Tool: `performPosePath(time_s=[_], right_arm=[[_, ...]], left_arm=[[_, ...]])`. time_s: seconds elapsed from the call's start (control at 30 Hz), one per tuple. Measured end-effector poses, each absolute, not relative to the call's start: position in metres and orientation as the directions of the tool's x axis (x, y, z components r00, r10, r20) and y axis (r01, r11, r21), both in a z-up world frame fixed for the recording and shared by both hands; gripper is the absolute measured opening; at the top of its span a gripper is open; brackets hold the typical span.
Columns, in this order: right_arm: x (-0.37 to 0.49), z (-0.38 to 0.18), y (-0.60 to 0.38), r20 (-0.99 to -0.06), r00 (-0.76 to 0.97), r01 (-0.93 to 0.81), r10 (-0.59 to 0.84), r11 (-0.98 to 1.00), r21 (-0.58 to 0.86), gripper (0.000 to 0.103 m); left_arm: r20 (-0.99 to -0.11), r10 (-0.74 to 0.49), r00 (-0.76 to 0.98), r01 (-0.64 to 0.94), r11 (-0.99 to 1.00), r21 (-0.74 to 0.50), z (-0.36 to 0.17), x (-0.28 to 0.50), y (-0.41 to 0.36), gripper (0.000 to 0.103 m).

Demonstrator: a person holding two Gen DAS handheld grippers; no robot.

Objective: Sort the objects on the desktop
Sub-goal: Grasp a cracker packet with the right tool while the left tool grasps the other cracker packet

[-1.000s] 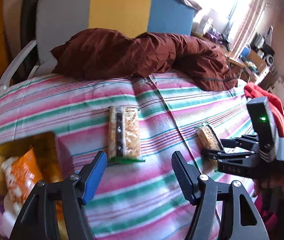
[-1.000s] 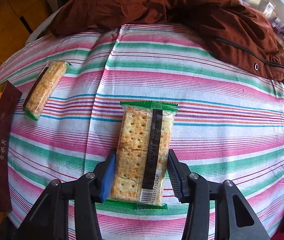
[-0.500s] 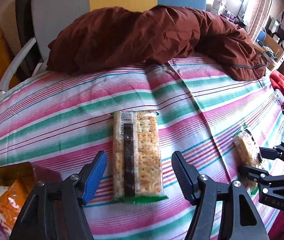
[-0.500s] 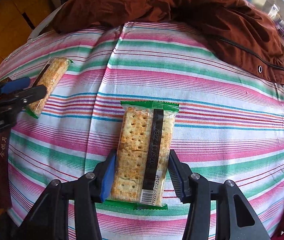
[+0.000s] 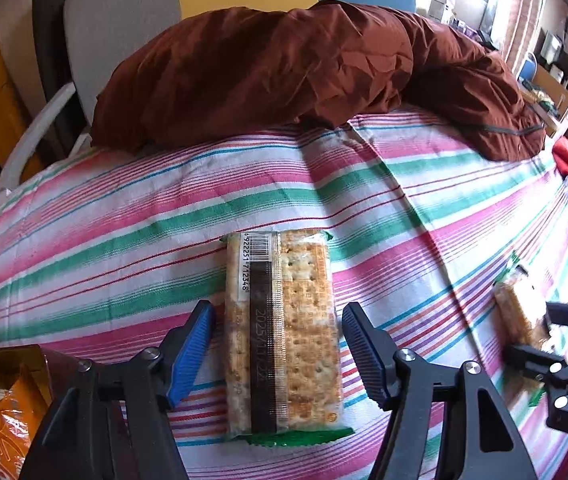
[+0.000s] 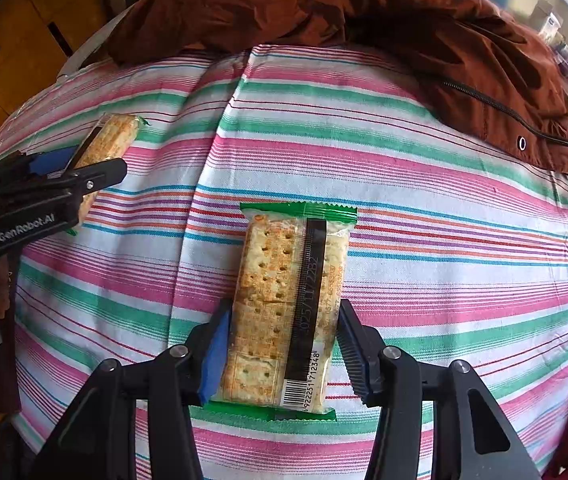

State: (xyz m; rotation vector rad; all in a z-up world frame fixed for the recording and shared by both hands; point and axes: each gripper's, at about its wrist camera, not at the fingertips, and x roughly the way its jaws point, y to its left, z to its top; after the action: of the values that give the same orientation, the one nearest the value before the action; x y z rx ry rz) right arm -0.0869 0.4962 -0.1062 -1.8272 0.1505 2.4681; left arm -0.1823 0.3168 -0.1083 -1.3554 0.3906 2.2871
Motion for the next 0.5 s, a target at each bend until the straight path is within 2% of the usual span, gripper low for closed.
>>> performPosePath(time_s=[0.23,0.33,0.5], right_arm=[[-0.086,-0.106,0.495,-0.955,-0.297,-0.092,0.009,-0.996,0.019,0.049],[-0.082,-0.102,0.487,-0.954,-0.301,-0.088,0.017,-0.996,0.01,0.048],[-0.079,-0.1,0.485,-0.95,-0.31,-0.081,0.025,-0.997,0.0,0.047]], left_arm=[[-0.879,0.227,-0.42,-0.503,-0.864,0.017,-0.107,-0.185,0.317,0.067],[-0.874,0.225,-0.431,-0.501,-0.865,0.024,-0.104,-0.181,0.316,0.052],[-0.875,0.254,-0.412,-0.516,-0.856,-0.005,-0.097,-0.17,0.313,0.05]])
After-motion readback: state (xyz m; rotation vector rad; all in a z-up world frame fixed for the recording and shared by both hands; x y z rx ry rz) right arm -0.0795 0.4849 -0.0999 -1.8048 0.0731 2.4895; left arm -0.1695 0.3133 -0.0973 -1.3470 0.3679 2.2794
